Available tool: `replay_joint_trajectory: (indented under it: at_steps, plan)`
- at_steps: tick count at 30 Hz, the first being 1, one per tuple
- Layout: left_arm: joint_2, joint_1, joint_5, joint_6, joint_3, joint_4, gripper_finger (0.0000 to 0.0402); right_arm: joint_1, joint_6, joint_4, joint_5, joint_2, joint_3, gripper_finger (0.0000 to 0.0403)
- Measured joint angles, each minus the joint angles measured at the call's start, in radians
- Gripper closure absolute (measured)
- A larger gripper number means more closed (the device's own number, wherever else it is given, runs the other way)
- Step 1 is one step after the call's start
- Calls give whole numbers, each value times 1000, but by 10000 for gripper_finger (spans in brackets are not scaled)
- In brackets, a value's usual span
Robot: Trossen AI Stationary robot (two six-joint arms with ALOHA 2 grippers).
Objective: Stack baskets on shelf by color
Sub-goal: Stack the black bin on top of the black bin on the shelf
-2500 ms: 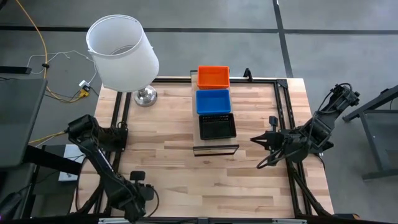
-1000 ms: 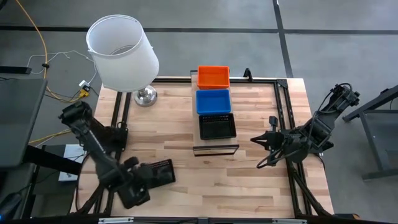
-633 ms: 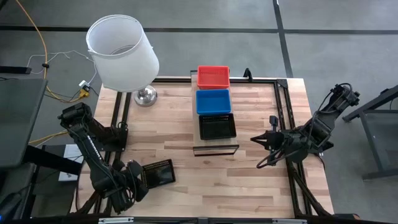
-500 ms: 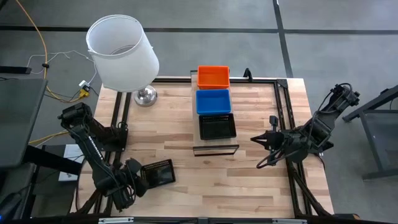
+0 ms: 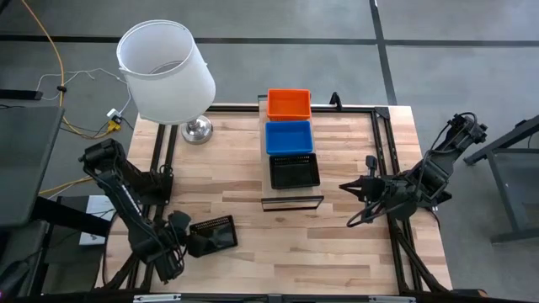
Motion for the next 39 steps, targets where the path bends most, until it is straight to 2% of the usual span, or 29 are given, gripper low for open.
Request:
replay_joint_trajectory:
  at_steps: [15,19,22,24,26,31,36,39]
  plan:
    - [112,19,65,-8,0,89,220,0,0,-7,0,0,0,402]
    - [123,23,66,14,0,87,260,0,0,-7,0,0,0,402]
    - [121,40,45,80,0,86,318,0,2,-7,0,0,0,402]
    - [112,56,-3,132,0,84,368,0,9,-7,1,0,0,402]
    - [97,72,-66,175,0,83,391,0,18,-7,8,0,0,402]
    - [5,100,-208,268,16,26,396,0,22,-4,8,0,0,402]
    - [-127,88,-468,332,120,-107,399,0,37,-2,10,0,0,402]
    - [-193,102,-680,463,179,-103,400,0,45,-2,48,0,0,402]
